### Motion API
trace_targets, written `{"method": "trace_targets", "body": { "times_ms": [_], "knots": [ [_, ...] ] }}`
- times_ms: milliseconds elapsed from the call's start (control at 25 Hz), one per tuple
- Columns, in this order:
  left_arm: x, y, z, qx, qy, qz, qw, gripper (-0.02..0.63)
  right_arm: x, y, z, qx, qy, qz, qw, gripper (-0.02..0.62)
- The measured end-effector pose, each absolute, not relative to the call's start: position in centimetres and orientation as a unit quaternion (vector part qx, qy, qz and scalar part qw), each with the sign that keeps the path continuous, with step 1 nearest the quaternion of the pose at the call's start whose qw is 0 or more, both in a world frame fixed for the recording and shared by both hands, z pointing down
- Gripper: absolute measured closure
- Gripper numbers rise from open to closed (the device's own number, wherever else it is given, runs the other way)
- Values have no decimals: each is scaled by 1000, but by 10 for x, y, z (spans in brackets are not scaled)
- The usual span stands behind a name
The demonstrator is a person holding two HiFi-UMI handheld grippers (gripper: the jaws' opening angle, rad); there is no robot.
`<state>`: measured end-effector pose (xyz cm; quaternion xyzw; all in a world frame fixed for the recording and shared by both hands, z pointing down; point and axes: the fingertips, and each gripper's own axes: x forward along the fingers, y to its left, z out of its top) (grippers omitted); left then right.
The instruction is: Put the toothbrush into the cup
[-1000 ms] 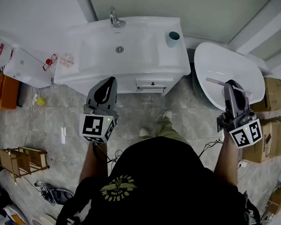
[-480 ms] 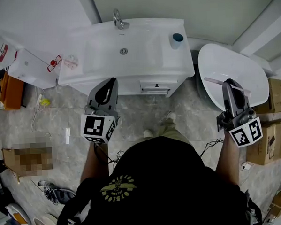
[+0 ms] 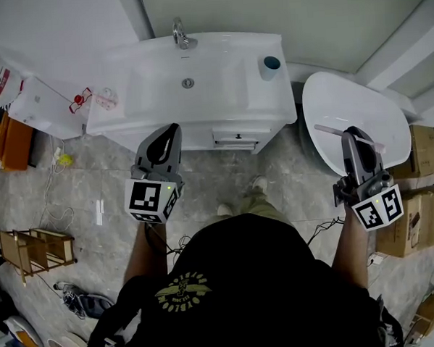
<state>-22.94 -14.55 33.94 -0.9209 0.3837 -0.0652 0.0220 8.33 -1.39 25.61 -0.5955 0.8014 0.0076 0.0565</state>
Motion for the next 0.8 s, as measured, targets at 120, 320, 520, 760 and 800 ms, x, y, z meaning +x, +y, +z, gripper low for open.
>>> {"method": "trace_targets", "body": {
  "times_ms": [120,320,520,760,800],
  "knots": [
    [-226,-148,342,-921,383,-67,17,592,88,-16,259,-597,800,3,55,541],
    [-217,-151,348,-921,382,-76,15,592,97,-19,267,-598,799,-7,59,541],
    [-202,-158,352,-922,377,-88,16,592,110,-30,279,-599,798,-19,65,541],
    [-186,-174,354,-919,380,-101,16,592,129,-50,287,-596,799,-30,71,541],
    [-183,-178,355,-919,382,-101,15,592,132,-55,288,-595,800,-31,70,541]
  ]
}}
